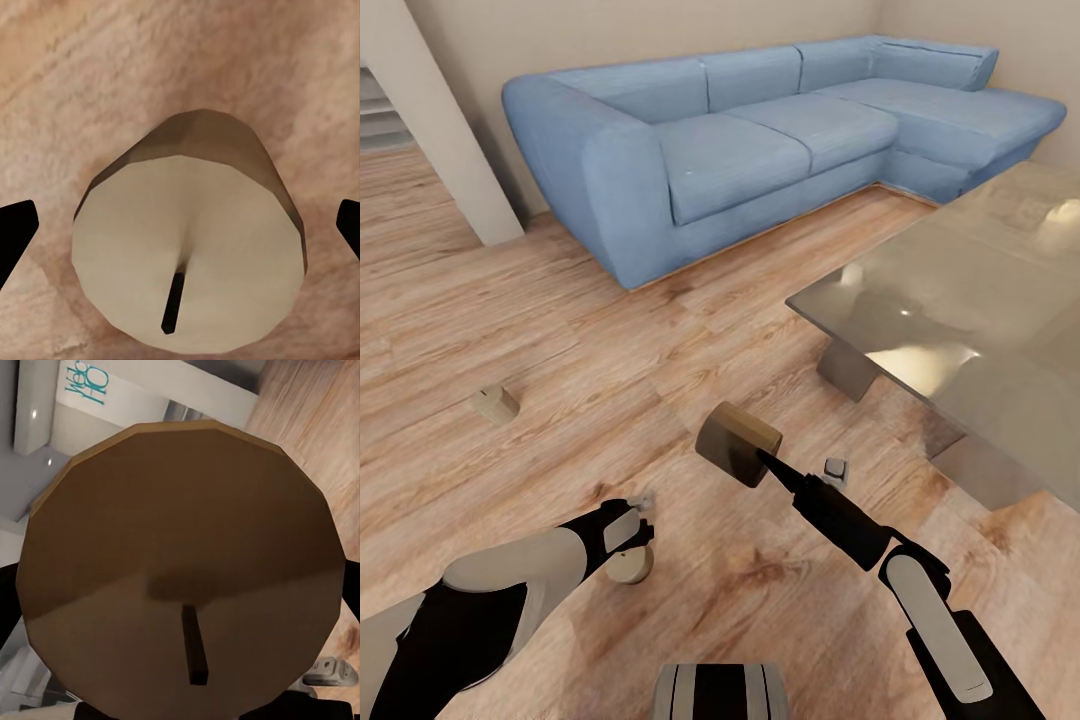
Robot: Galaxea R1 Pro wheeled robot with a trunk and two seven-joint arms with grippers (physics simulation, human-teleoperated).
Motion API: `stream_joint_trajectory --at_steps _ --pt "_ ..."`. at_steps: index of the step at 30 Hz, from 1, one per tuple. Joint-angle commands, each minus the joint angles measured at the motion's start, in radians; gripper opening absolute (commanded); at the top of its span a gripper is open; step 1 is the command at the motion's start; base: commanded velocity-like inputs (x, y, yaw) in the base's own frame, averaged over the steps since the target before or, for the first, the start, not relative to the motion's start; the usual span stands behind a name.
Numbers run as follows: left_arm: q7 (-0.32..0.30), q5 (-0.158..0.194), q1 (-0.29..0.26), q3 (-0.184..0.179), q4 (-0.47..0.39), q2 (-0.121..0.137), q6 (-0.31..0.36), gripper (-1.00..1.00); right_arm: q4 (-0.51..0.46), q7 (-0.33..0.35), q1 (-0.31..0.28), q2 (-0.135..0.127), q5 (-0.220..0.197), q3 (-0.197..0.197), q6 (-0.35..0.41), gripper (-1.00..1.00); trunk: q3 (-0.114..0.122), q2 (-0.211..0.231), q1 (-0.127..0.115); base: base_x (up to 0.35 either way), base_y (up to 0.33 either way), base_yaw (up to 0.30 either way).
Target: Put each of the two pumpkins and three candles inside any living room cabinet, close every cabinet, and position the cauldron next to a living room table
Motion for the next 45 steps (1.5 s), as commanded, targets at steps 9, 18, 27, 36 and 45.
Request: stream_joint_trajectory --at_steps 9,18,27,36,45 --pt "0.005 0.004 -0.001 -0.004 -0.002 0.001 0.002 1.00 0.000 -0.002 0.000 -0.001 -0.009 0.000 0.005 -1.00 -0.001 0.000 0.000 0.000 0.000 0.000" --pt "0.004 0.006 -0.001 -0.004 -0.002 0.001 0.005 1.00 0.000 -0.002 0.000 -0.001 -0.009 0.000 0.005 -1.00 -0.001 0.000 0.000 0.000 0.000 0.000" --pt "0.001 0.006 -0.001 -0.003 -0.002 0.002 0.007 1.00 0.000 -0.002 -0.001 -0.001 -0.009 0.000 0.005 -1.00 -0.001 0.000 0.000 0.000 0.000 0.000" --pt "0.001 0.007 -0.001 -0.003 -0.002 0.002 0.008 1.00 0.000 -0.002 -0.001 -0.001 -0.009 0.000 0.005 -1.00 -0.001 0.000 0.000 0.000 0.000 0.000" --pt "0.001 0.007 -0.001 -0.004 -0.002 0.001 0.009 1.00 0.000 -0.002 -0.001 -0.001 -0.009 0.000 0.005 -1.00 -0.024 -0.002 0.003 0.000 0.000 0.000"
